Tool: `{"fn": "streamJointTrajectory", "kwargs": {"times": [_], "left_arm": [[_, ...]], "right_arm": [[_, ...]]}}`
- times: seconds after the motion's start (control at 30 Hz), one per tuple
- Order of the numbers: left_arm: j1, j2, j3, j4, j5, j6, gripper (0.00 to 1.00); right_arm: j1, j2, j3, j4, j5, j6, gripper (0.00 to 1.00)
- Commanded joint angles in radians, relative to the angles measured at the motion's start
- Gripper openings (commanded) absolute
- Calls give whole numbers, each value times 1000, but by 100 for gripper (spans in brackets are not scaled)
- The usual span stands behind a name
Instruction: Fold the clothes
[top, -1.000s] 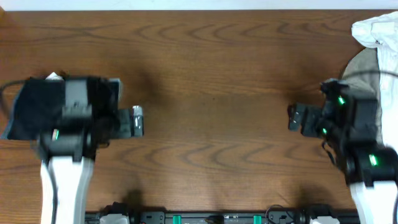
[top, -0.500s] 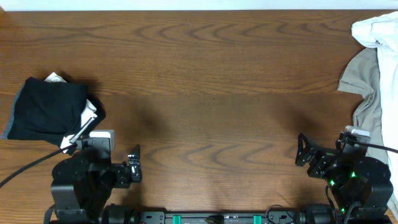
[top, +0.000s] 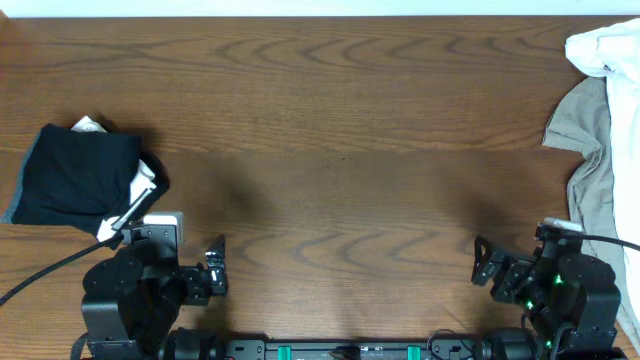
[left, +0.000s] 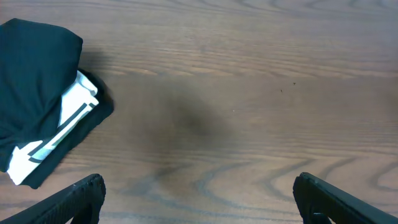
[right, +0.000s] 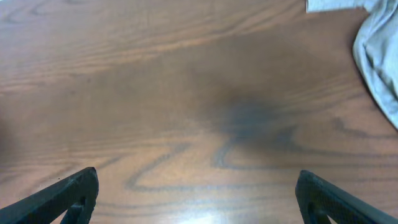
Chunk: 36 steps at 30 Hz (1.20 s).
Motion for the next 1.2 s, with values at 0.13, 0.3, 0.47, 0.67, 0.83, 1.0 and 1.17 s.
{"fn": "streamJointTrajectory", "kwargs": {"times": [0.13,0.3,0.47,0.67,0.83,1.0,1.17], "left_arm": [[-3,-2,-1,-2,-2,9,98],[-3,-2,-1,-2,-2,9,98],[-3,-2,-1,-2,-2,9,98],[-3,-2,-1,-2,-2,9,98],[-3,-2,-1,-2,-2,9,98],[-3,-2,-1,-2,-2,9,98],[-3,-2,-1,-2,-2,9,98]], "right_arm": [[-6,-4,-5,-29,14,17,99],[-6,-40,-10,-36,14,17,99],[-6,-88,-20,-54,14,17,99],[-6,-179,-54,-47,14,17,99],[-6,-308,-142,-2,15,17,99],[-8,-380,-275,142,32,11,99],[-8,-383,-425,484,33,-86,99]]}}
